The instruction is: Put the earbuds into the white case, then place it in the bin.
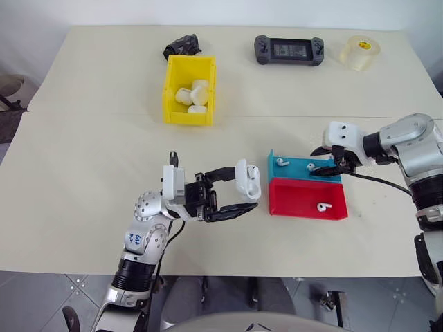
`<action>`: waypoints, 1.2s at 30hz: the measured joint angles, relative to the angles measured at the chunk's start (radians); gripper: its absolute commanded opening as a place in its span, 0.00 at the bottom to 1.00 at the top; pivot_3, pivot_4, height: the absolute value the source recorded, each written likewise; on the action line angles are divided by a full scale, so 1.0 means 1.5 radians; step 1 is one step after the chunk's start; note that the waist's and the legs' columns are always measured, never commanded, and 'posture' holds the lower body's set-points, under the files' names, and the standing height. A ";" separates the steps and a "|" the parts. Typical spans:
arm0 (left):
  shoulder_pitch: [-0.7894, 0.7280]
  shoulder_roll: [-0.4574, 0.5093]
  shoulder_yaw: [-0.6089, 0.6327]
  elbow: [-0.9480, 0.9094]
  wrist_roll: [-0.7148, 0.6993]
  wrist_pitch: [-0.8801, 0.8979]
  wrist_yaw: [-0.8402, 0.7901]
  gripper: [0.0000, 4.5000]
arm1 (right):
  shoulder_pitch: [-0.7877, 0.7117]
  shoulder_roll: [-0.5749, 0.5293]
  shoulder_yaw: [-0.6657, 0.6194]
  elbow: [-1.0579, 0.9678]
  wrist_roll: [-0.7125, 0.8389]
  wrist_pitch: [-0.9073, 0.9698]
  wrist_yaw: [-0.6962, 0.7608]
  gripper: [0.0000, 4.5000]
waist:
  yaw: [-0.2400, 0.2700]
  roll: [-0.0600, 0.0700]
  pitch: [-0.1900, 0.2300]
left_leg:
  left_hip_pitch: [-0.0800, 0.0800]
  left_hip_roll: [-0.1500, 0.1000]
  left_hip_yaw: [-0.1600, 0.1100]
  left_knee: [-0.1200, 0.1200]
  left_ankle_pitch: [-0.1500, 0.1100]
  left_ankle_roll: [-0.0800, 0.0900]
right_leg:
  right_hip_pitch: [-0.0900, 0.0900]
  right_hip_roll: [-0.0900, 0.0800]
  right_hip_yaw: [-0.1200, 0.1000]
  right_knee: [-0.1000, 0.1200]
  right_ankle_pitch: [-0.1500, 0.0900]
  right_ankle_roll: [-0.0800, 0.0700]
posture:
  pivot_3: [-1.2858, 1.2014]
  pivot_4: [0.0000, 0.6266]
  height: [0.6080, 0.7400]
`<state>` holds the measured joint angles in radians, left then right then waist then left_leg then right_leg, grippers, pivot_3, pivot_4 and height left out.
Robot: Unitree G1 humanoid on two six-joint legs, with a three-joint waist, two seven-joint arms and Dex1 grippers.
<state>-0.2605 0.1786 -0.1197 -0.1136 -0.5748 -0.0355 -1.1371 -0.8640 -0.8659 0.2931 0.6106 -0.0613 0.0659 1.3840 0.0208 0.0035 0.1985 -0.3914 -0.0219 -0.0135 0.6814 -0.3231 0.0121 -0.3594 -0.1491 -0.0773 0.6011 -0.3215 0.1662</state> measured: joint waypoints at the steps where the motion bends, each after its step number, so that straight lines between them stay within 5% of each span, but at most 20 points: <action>1: -0.001 0.000 0.000 0.000 0.000 0.000 0.000 0.61 | 0.000 0.000 0.000 0.001 -0.001 0.000 0.001 0.42 | 0.000 0.000 0.000 | 0.000 0.000 0.000 0.000 0.000 0.000 | 0.000 0.000 0.000 0.000 0.000 0.000 | 0.52 0.24 1.00; 18: -0.025 0.003 0.003 0.006 0.000 -0.005 -0.010 0.61 | -0.019 0.012 0.000 0.021 -0.038 -0.031 0.008 0.42 | 0.000 0.000 0.000 | 0.000 0.000 0.000 0.000 0.000 0.000 | 0.000 0.000 0.000 0.000 0.000 0.000 | 0.52 0.24 1.00; 24: -0.026 0.004 0.010 0.007 0.000 -0.007 -0.011 0.61 | -0.020 0.021 -0.001 0.021 -0.037 -0.031 0.017 0.11 | -0.001 0.000 0.000 | 0.000 0.000 0.000 0.000 0.000 0.000 | 0.000 0.000 0.000 0.001 0.000 0.000 | 0.52 0.24 1.00; 36: -0.034 0.005 0.017 0.014 -0.001 -0.007 -0.009 0.61 | 0.004 0.026 -0.072 -0.052 0.037 0.051 0.011 0.11 | 0.000 0.000 0.000 | 0.000 0.000 0.000 0.000 0.000 0.000 | -0.001 0.000 0.000 0.001 0.000 0.000 | 0.52 0.24 1.00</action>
<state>-0.3111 0.1859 -0.0940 -0.0923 -0.5756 -0.0456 -1.1512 -0.8586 -0.8263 0.1850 0.5327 -0.0057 0.1431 1.4006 0.0212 0.0038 0.1986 -0.3918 -0.0216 -0.0138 0.6815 -0.3231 0.0120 -0.3603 -0.1492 -0.0772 0.6022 -0.3215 0.1662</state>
